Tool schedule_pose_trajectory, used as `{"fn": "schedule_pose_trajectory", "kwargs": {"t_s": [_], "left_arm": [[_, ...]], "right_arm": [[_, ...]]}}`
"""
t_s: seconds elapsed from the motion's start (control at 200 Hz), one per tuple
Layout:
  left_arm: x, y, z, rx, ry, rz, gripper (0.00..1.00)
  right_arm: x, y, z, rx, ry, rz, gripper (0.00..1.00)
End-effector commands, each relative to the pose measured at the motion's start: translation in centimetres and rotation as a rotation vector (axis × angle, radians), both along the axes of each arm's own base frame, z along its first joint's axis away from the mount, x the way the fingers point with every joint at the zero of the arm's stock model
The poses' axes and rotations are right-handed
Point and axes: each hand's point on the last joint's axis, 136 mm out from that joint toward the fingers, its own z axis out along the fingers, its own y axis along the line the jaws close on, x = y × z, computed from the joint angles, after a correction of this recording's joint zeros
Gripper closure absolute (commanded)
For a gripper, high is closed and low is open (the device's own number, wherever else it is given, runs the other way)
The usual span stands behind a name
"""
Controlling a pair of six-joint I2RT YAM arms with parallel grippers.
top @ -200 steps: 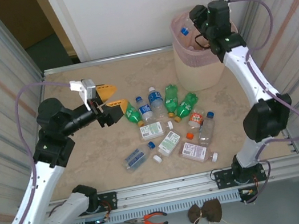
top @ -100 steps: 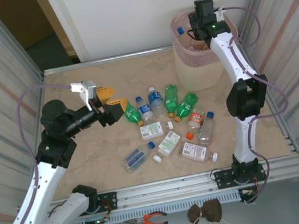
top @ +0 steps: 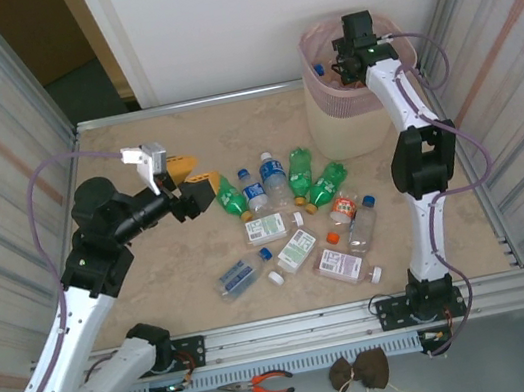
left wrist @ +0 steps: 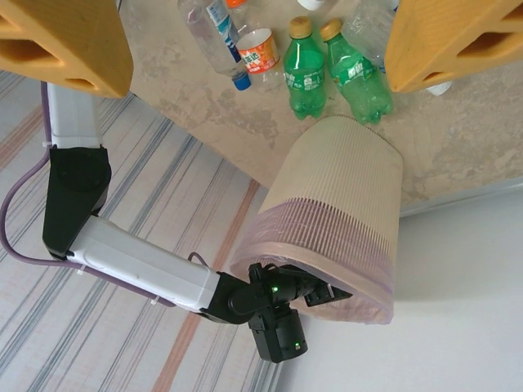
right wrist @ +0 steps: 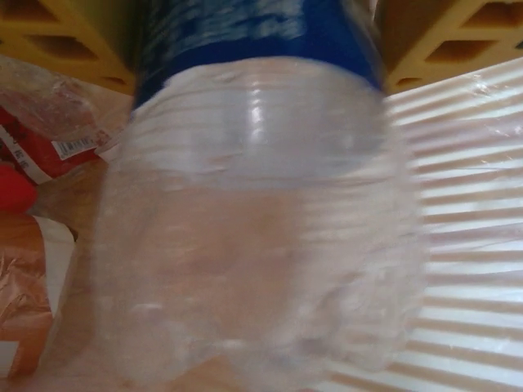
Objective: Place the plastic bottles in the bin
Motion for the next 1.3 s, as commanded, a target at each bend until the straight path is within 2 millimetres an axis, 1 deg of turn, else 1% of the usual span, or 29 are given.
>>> {"fn": "schedule_pose_trajectory", "kwargs": {"t_s": [0.0,0.125,0.271,0.411,0.501,0.656,0.782,0.892,1.002,1.017,1.067,1.087,1.092,1.097,1.112,1.127,1.142,1.167,1.293], "left_arm": [[-0.2,0.2,0.4,-0.007,-0.004,0.015,0.19],[-0.2,0.2,0.4,-0.01,-0.002,0.015,0.19],[-0.2,0.2,0.0,-0.003,0.009,0.018,0.19],[0.4,0.6,-0.8,0.017,0.041,0.054,0.19],[0.8,0.8,-1.6,0.032,0.071,0.077,0.19],[2.1,1.3,-3.9,0.092,0.174,0.142,0.22],[3.4,2.0,-5.9,0.125,0.269,0.218,0.23],[3.4,2.0,-8.3,0.187,0.36,0.217,0.24],[2.5,1.4,-10.5,0.254,0.442,0.153,0.24],[2.3,1.4,-10.9,0.264,0.454,0.148,0.24],[1.8,1.5,-12.0,0.305,0.486,0.141,0.25],[1.6,1.6,-12.5,0.323,0.501,0.145,0.25],[1.6,1.6,-12.6,0.328,0.504,0.148,0.25],[1.5,1.6,-12.8,0.332,0.509,0.147,0.25],[1.3,1.8,-13.2,0.349,0.519,0.155,0.25],[1.1,1.9,-13.7,0.367,0.531,0.16,0.25],[0.9,1.9,-14.1,0.384,0.541,0.163,0.25],[0.7,2.1,-14.9,0.413,0.558,0.173,0.25],[-1.3,2.7,-19.3,0.541,0.637,0.192,0.23]], "right_arm": [[-0.2,0.0,2.5,0.023,-0.036,-0.013,0.27],[-1.0,-0.4,4.1,0.014,-0.051,-0.026,0.24],[-2.3,-0.8,7.0,-0.003,-0.086,-0.031,0.24],[-3.8,-1.2,9.8,-0.029,-0.122,-0.029,0.24],[-4.6,-1.4,11.2,-0.055,-0.138,-0.019,0.25],[-6.2,-1.6,13.6,-0.11,-0.167,0.025,0.25],[-7.8,-1.4,15.1,-0.154,-0.185,0.079,0.25],[-9.5,-1.2,16.4,-0.197,-0.212,0.129,0.25],[-11.6,-1.4,16.8,-0.219,-0.227,0.149,0.25],[-11.9,-1.4,16.8,-0.245,-0.227,0.167,0.25],[-13.0,-1.5,17.1,-0.26,-0.239,0.175,0.26],[-13.3,-1.6,16.8,-0.265,-0.236,0.177,0.26],[-13.5,-1.7,17.0,-0.265,-0.241,0.177,0.26],[-13.6,-1.7,16.5,-0.266,-0.231,0.179,0.26],[-13.8,-1.7,15.9,-0.27,-0.221,0.183,0.26],[-14.3,-1.8,16.2,-0.271,-0.23,0.184,0.26],[-14.6,-1.9,15.9,-0.275,-0.227,0.187,0.25],[-15.1,-1.9,16.0,-0.278,-0.236,0.191,0.25],[-17.9,-3.2,14.0,-0.273,-0.213,0.183,0.26]]}}
